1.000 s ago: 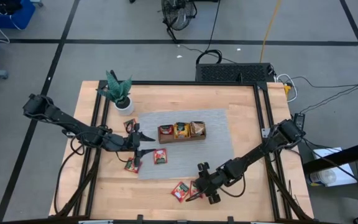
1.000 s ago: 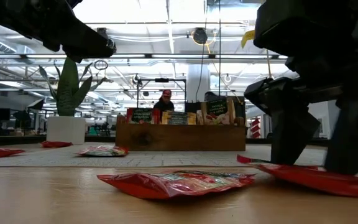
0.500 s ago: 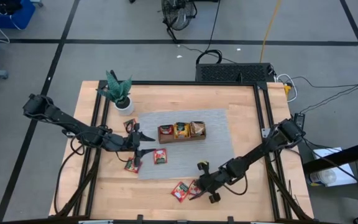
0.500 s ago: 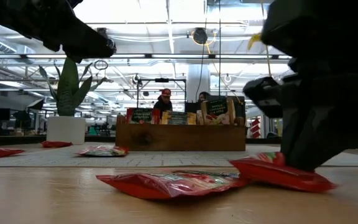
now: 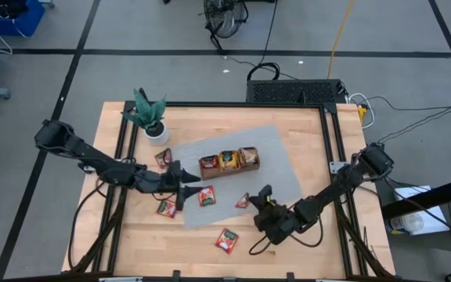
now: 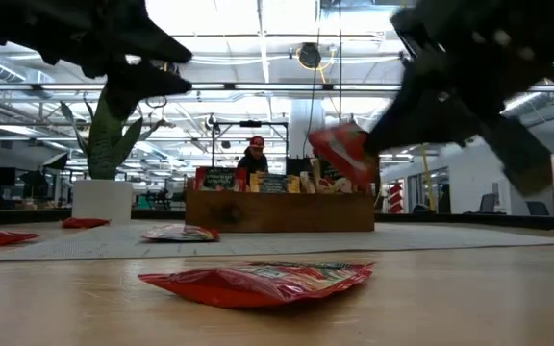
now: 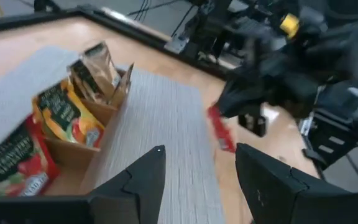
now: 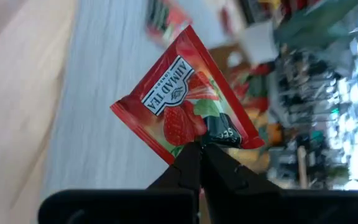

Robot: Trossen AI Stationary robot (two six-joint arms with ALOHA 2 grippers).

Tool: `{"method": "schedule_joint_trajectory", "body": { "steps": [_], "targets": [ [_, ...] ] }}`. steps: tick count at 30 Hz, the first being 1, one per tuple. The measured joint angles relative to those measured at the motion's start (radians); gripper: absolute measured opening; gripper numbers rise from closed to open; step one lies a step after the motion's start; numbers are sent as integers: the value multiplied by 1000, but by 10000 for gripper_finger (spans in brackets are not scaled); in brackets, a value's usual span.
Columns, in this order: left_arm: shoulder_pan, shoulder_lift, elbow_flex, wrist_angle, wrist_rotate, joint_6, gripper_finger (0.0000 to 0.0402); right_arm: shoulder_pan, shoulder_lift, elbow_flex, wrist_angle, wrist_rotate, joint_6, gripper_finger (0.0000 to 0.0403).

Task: Pick & Place Tea
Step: Put the red tea into the left part of the wooden organizer

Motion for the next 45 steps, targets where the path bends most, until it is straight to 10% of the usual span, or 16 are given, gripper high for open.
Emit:
{"method": "schedule_joint_trajectory", "body": {
  "steps": [18, 45],
  "targets": [
    [76, 493, 413, 2, 272, -32, 195, -58, 43, 3, 260, 52, -261, 0],
    [175, 509, 435, -84, 260, -60, 195, -56, 42, 4, 287, 47, -265, 0]
  ]
}}
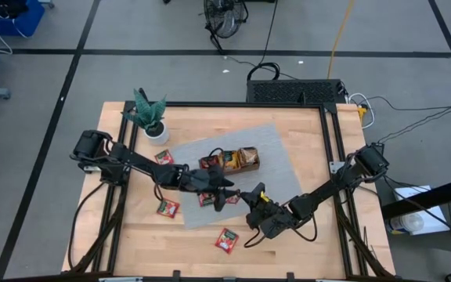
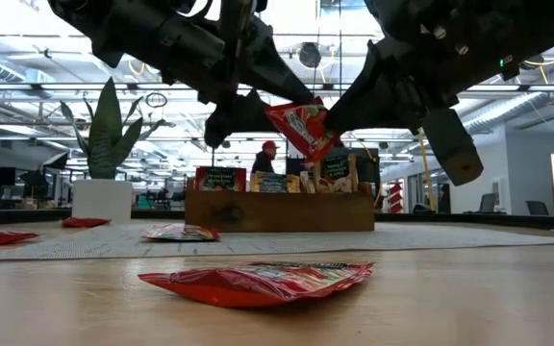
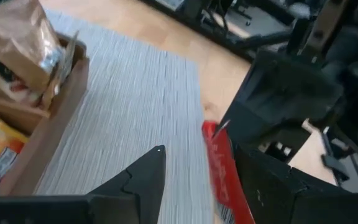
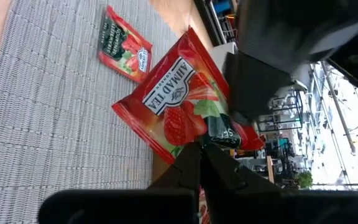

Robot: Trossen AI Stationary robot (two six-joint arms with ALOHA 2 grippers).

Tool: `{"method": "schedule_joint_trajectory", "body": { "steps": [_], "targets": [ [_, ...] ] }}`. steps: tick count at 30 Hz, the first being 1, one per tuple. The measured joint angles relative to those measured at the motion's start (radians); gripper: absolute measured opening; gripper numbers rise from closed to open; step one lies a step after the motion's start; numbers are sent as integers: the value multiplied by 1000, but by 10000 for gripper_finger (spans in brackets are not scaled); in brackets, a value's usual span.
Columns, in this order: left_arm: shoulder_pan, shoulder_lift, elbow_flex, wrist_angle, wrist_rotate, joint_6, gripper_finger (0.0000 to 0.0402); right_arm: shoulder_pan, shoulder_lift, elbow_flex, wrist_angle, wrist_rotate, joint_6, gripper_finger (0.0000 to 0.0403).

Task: Pick & Place Tea
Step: Put the red tea into the left part of the wooden organizer

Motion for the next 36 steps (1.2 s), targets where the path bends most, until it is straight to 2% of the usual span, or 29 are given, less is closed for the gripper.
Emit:
{"method": "schedule_joint_trajectory", "body": {
  "steps": [5, 8, 11, 15, 17, 20, 24, 27, 31, 36],
  "targets": [
    [0, 9, -1, -2, 1, -12, 194, 0, 0, 0, 2, -1, 0, 0],
    [3, 18, -1, 10, 14, -12, 177, 0, 0, 0, 0, -4, 0, 0],
    [13, 18, -1, 24, 38, -12, 136, 0, 0, 0, 2, -2, 0, 0],
    [21, 19, -1, 67, 68, 19, 55, -1, 0, 0, 4, 0, 10, 0],
    [21, 19, -1, 93, 98, 100, 16, 0, 0, 0, 5, -1, 59, 0],
    [12, 10, -1, 102, 117, 264, 6, 0, -1, 1, 8, 1, 196, 4],
    [-29, -33, -1, 64, 2, 418, 3, 12, -2, 2, 9, 3, 395, 25],
    [-69, -90, -2, -28, -156, 499, 3, 36, -3, 2, 7, -1, 478, 45],
    [-132, -178, -8, -110, -369, 596, 2, 57, -2, 2, 10, -1, 488, 71],
    [-186, -265, -96, -63, -499, 666, 1, 65, -8, 1, 15, 0, 489, 91]
  ]
}}
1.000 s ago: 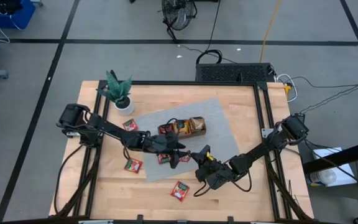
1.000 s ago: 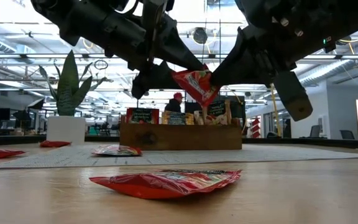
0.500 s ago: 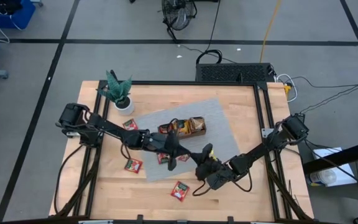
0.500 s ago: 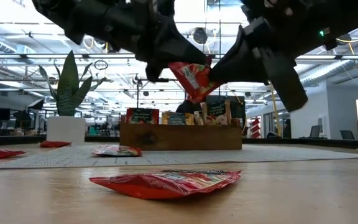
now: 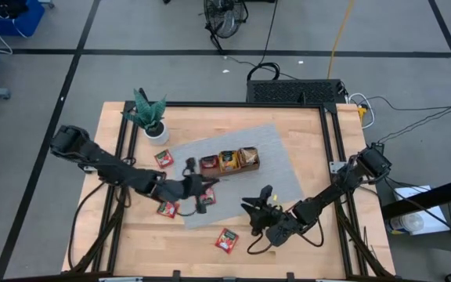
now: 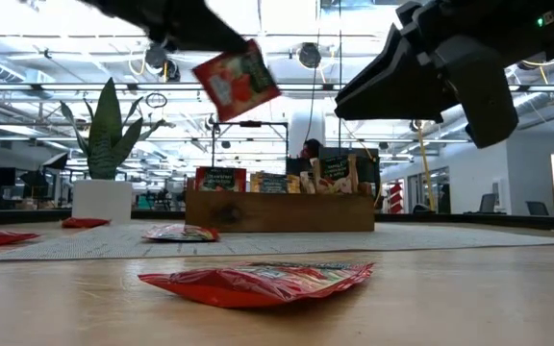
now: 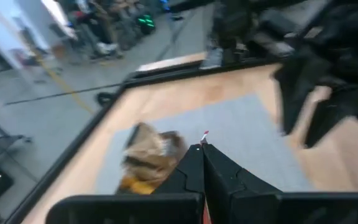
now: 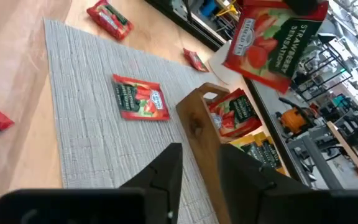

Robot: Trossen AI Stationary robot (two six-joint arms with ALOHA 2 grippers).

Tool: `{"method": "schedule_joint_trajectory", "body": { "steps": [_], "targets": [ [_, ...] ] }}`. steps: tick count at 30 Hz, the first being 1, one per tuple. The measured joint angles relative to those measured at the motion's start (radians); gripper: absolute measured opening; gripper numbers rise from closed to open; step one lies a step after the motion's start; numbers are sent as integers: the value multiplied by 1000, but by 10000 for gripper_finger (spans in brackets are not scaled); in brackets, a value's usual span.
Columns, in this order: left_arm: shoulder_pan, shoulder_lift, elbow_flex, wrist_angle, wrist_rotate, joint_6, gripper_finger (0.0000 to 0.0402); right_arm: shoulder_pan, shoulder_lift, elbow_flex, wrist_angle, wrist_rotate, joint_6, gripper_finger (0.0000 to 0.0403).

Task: Pick & Place Tea
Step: Put the red tea into the left part of the wooden organizer

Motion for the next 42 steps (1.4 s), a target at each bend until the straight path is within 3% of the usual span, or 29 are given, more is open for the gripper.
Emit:
{"method": "schedule_joint_trajectory", "body": {
  "steps": [2, 4, 9, 12, 31, 42],
  "targets": [
    [7, -32, -84, 113, -24, 0, 1, 1, 0, 0, -1, 0, 11, 95],
    [24, -43, -201, 329, -23, 29, 1, 0, 0, 0, -1, 0, 13, 95],
    [110, 11, -496, 968, 123, 69, 1, 0, 0, 0, 0, 0, 13, 90],
    [144, 79, -595, 1169, 131, 35, 1, -1, 0, 0, 1, 0, 11, 89],
    [242, 440, -391, 1165, 132, -1, 0, -14, 0, -1, -4, -30, 38, 84],
    [253, 480, -392, 1185, 132, 0, 4, -13, 0, -1, -5, -29, 39, 86]
  ]
}}
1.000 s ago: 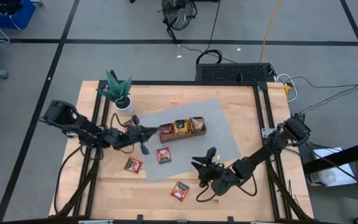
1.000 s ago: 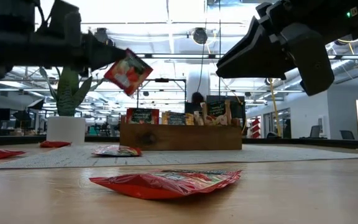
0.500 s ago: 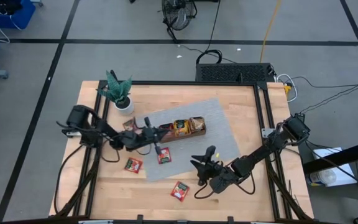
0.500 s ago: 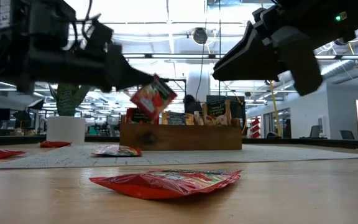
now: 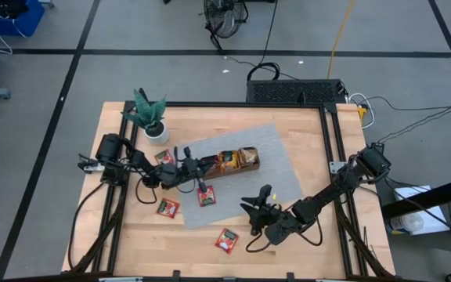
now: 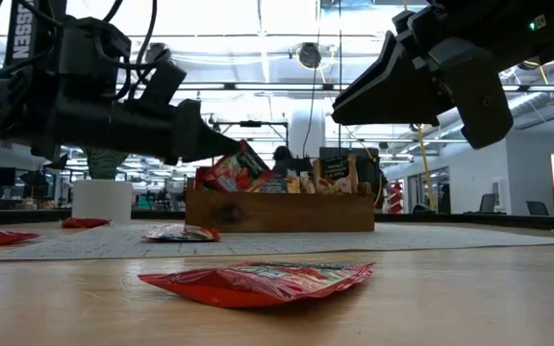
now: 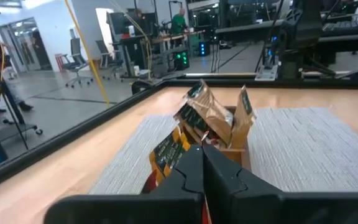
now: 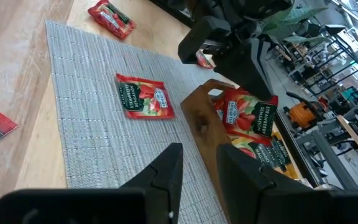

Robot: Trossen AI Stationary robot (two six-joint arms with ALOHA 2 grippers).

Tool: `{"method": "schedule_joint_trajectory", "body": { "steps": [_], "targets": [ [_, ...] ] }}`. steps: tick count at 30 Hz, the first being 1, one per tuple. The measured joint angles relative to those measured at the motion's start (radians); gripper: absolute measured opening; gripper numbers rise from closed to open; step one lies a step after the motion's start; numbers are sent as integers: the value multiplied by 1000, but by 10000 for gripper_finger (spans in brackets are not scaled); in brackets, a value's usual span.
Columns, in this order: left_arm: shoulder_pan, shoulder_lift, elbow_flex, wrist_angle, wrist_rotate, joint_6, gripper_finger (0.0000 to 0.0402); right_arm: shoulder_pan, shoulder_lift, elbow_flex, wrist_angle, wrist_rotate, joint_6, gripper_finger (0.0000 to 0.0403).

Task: Pick & Place Tea
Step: Put the red tea into the left part of the wooden organizer

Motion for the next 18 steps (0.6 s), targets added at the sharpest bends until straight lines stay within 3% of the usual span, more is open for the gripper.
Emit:
{"method": "schedule_joint_trajectory", "body": {
  "steps": [10, 18],
  "targets": [
    [-7, -5, 0, -22, -60, -14, 81, 0, 0, 0, 0, 0, 1, 86],
    [-7, -5, -1, -6, -85, 8, 112, 0, 0, 0, 0, -14, 2, 86]
  ]
}}
